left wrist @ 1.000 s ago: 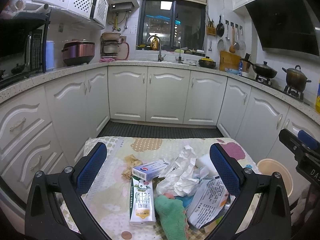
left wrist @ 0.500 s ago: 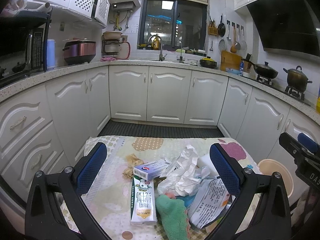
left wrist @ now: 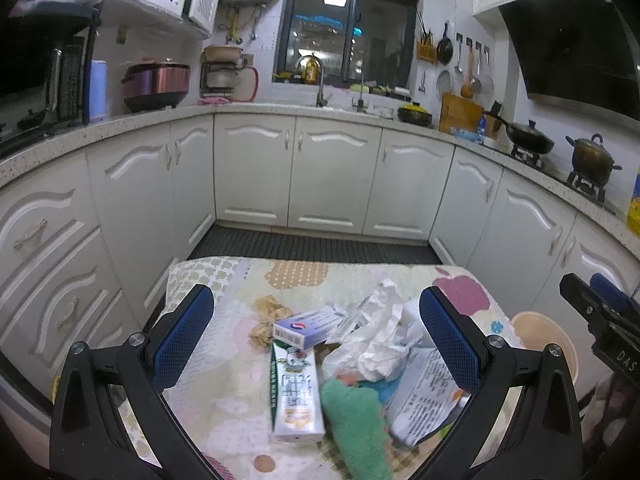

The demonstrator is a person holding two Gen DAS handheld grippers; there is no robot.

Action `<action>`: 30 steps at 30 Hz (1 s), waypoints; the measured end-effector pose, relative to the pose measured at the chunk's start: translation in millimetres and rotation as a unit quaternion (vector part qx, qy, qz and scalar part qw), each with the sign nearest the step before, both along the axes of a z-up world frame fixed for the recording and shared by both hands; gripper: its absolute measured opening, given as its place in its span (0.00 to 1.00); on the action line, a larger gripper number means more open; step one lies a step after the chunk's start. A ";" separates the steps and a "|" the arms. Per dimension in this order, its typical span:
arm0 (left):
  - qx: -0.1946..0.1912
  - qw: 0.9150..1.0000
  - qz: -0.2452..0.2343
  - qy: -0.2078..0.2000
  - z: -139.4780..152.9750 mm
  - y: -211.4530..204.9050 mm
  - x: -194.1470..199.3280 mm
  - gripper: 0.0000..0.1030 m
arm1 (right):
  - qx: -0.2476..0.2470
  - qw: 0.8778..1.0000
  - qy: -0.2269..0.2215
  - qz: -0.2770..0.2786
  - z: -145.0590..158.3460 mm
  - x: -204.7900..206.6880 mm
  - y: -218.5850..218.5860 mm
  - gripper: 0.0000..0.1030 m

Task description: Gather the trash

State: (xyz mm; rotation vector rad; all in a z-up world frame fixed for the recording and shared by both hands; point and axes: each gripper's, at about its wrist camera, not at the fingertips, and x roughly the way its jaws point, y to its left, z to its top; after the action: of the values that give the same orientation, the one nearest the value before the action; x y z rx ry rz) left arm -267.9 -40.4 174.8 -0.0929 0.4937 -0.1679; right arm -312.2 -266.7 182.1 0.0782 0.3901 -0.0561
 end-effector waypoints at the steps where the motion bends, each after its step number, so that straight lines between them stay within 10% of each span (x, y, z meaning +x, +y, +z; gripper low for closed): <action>1: 0.000 1.000 -0.003 0.006 -0.5 2.3 1.0 0.99 | 0.001 1.000 0.003 0.001 -1.3 0.2 0.0 0.89; 15: -0.028 0.992 -0.035 0.121 -37.0 34.3 27.1 0.99 | 0.028 0.995 0.063 0.075 -18.7 12.4 16.0 0.89; 30: -0.015 0.993 -0.023 0.114 -44.3 31.7 32.6 0.99 | 0.011 0.994 0.080 0.079 -27.2 20.2 25.5 0.89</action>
State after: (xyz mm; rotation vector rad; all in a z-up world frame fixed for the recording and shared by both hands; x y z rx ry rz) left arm -235.4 -8.8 130.6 -0.1314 0.7211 -0.2112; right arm -292.0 -241.2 155.0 0.0643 0.5561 0.0993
